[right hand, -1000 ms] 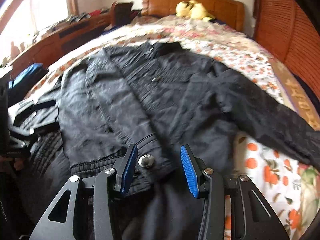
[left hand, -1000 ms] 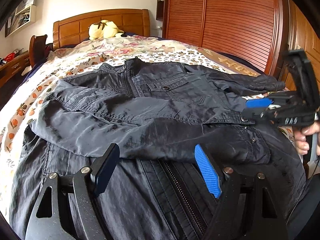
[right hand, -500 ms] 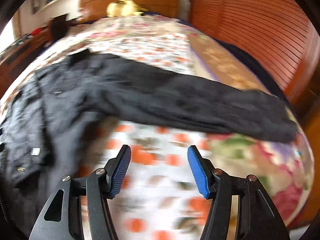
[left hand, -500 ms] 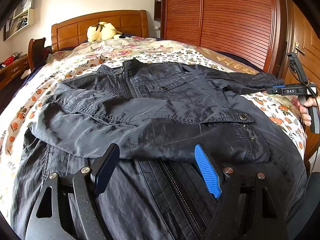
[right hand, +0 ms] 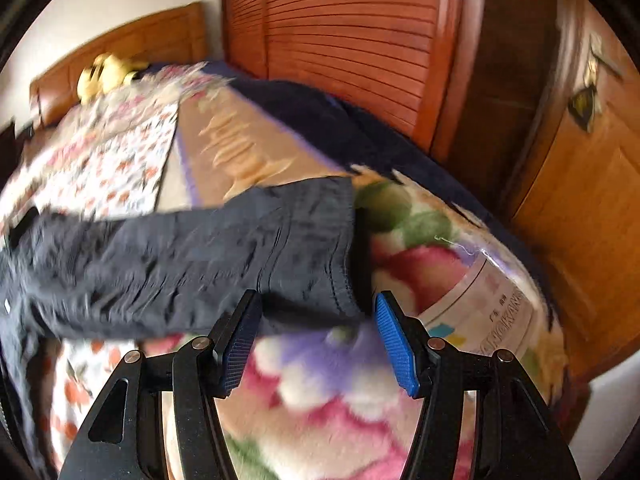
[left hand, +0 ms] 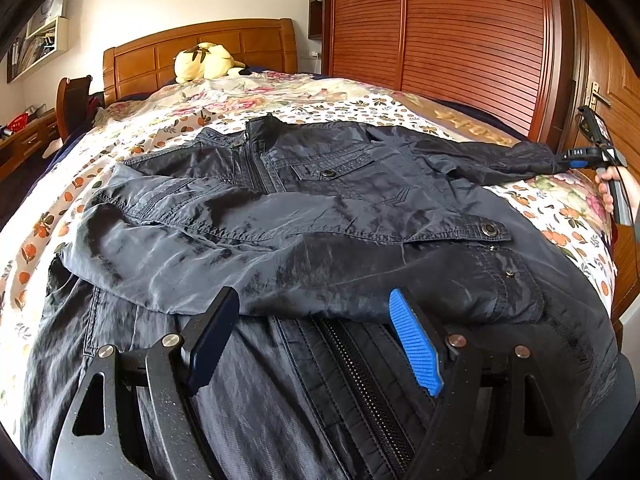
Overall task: Fold large clothes
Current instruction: 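Move the right tool to the other sleeve cuff and close on it, then lift the held sleeve with the right tool and fold it across the jacket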
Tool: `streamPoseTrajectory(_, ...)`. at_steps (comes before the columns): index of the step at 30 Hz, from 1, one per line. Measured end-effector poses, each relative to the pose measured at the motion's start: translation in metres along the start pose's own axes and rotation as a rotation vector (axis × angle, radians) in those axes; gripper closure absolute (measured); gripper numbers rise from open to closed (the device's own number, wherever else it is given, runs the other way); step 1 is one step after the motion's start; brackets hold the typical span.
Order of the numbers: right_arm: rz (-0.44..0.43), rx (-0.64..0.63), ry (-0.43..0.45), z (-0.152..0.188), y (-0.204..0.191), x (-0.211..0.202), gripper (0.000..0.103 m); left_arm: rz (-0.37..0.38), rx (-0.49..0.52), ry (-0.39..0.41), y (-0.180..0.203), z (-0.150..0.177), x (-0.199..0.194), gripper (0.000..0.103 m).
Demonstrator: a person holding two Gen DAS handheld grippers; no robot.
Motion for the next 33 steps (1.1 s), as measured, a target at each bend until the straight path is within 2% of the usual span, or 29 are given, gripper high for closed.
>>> streamPoseTrajectory(2, -0.032, 0.05, 0.016, -0.005, 0.004, 0.001, 0.042, 0.0, -0.001, -0.001, 0.0, 0.0, 0.001, 0.025)
streamPoseTrajectory(5, -0.047, 0.093, -0.034, -0.003, 0.006, 0.016, 0.042, 0.001, -0.003, 0.0, 0.0, 0.0, 0.001, 0.025)
streamPoseTrajectory(8, -0.02, 0.071, -0.078, 0.003, 0.007, 0.019, 0.042, 0.001, -0.004, 0.0, 0.0, 0.0, 0.001, 0.025)
streamPoseTrajectory(11, -0.015, 0.014, -0.1, -0.001, -0.009, 0.026, 0.043, 0.001, -0.002, 0.001, 0.0, 0.0, 0.001, 0.025)
streamPoseTrajectory(14, -0.007, -0.088, -0.11, 0.001, -0.027, 0.024, 0.068, 0.004, 0.003, 0.003, -0.001, 0.001, 0.001, 0.025)
streamPoseTrajectory(16, -0.011, -0.143, -0.11, 0.002, -0.038, 0.018, 0.076, 0.01, 0.003, 0.006, 0.0, 0.001, -0.001, 0.025)
streamPoseTrajectory(18, -0.002, -0.181, -0.086, -0.003, -0.047, 0.006, 0.084, 0.015, 0.002, 0.014, -0.001, 0.0, -0.004, 0.025)
streamPoseTrajectory(20, 0.004, -0.214, -0.052, -0.012, -0.052, -0.012, 0.088, 0.018, -0.003, 0.031, -0.001, -0.002, -0.01, 0.025)
streamPoseTrajectory(28, 0.001, -0.301, 0.102, -0.034, -0.101, -0.095, 0.09, -0.031, 0.004, 0.126, -0.009, -0.009, -0.048, 0.025)
streamPoseTrajectory(33, -0.029, -0.355, 0.169, -0.039, -0.14, -0.142, 0.09, -0.028, -0.025, 0.146, -0.019, -0.011, -0.07, 0.025)
Point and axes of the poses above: each gripper's, at about its wrist camera, not at the fingertips, and x roughly the way its jaws point, y to its right, z to its underside, the point moved 8 cm from there along x, roughly the way its jaws point, and after that the axes turned 1 degree about -x, right-handed, at the moved point
